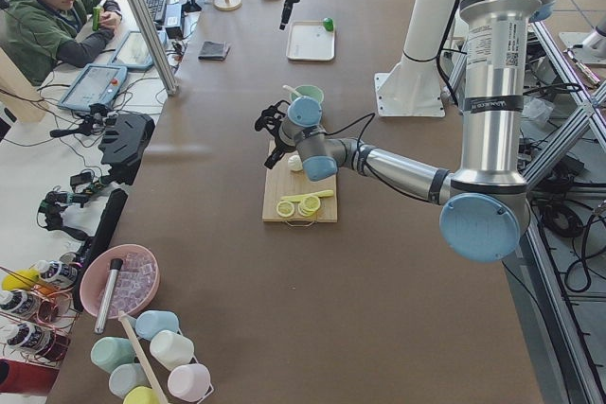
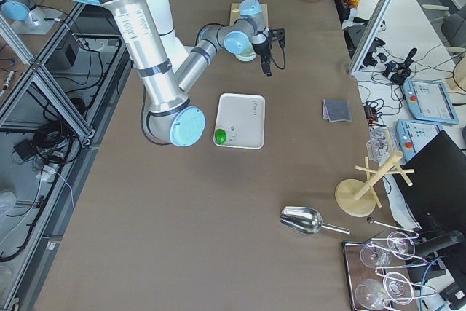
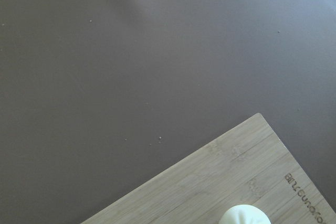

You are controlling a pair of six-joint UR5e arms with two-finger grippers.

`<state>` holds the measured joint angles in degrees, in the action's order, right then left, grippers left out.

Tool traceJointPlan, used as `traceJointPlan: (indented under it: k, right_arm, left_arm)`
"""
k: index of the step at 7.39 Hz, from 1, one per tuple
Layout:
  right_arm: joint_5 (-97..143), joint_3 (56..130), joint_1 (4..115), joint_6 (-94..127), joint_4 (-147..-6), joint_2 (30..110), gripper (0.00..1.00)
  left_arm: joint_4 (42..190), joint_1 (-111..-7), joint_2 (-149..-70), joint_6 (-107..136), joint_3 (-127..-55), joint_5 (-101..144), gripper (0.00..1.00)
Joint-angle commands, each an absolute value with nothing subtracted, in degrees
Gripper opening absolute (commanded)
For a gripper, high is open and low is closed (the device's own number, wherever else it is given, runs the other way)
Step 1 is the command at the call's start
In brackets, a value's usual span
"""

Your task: Put spoon and bun in bowl

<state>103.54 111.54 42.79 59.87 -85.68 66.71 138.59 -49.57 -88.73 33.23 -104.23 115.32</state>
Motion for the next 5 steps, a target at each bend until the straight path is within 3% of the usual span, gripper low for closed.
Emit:
traceJointPlan:
  k: [1, 3, 5]
  right_arm:
    - [116.7, 112.0, 52.6, 44.8, -79.3, 75.8, 1.00]
    - [118.4, 112.0, 55.0, 40.4, -79.3, 78.2, 1.00]
    - [118.1, 112.0, 55.0, 40.9, -79.3, 78.2, 1.00]
  left_arm:
    - [138.7, -42.1, -88.9, 35.5, -104.2, 106.6, 0.98]
    - [138.7, -35.1, -89.1, 38.1, -102.9, 97.7, 0.97]
    - [138.8, -34.5, -89.2, 37.9, -101.5, 97.3, 0.87]
